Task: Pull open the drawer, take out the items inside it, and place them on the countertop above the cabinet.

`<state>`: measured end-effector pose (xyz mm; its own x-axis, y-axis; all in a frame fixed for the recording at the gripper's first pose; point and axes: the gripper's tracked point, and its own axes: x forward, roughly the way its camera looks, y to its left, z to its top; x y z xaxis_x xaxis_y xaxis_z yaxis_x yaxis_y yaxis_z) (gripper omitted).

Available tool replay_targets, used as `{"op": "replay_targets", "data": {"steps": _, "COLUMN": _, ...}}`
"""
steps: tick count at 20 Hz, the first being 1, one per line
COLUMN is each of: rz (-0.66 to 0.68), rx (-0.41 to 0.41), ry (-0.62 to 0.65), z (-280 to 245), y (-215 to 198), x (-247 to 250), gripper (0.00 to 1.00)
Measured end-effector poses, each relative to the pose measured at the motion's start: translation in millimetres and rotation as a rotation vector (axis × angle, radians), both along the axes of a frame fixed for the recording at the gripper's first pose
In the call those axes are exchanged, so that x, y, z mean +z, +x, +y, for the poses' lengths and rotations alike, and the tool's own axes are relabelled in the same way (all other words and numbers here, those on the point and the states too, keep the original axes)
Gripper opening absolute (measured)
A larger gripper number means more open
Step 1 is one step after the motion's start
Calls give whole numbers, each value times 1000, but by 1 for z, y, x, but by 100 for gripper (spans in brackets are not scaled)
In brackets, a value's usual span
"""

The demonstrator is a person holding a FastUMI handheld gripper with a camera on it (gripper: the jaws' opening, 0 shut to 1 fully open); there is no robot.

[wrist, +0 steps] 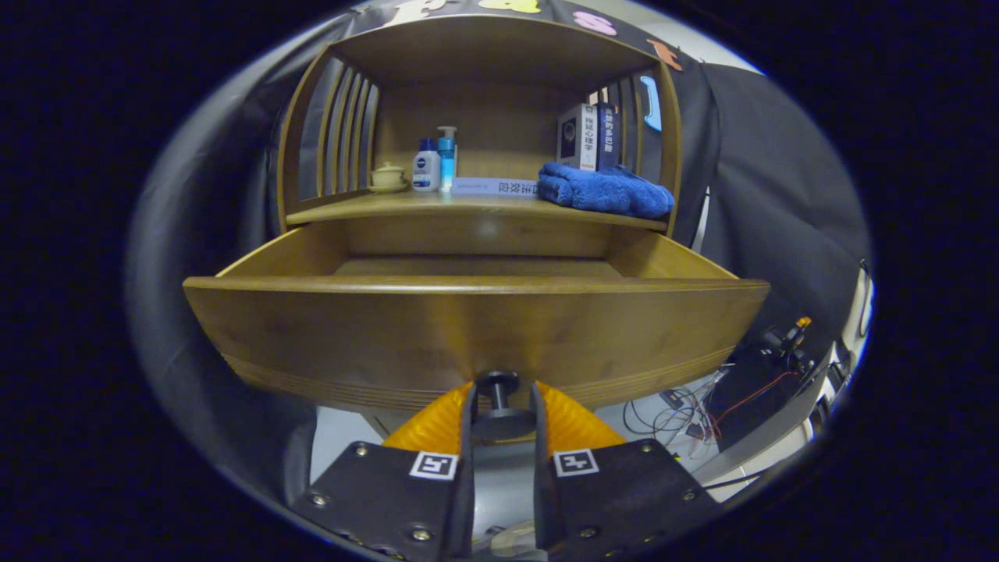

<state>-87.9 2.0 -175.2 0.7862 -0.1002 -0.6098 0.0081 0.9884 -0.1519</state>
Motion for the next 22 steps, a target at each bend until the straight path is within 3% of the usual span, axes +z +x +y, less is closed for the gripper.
{"op": "replay_targets", "data": {"steps": 7, "rz": -41, "rx": -31, "ry": 75, "z": -2, "y": -1, "x": 4, "gripper": 31}}
{"op": "replay_targets", "data": {"steps": 14, "rz": -49, "rx": -51, "ry": 68, "z": 1, "y": -4, "x": 12, "gripper": 43}}
{"op": "replay_targets", "data": {"steps": 21, "rz": -260, "rx": -21, "ry": 27, "z": 14, "y": 14, "x": 102, "gripper": 82}}
{"op": "replay_targets", "data": {"steps": 22, "rz": -290, "rx": -25, "ry": 18, "z": 14, "y": 20, "x": 118, "gripper": 81}}
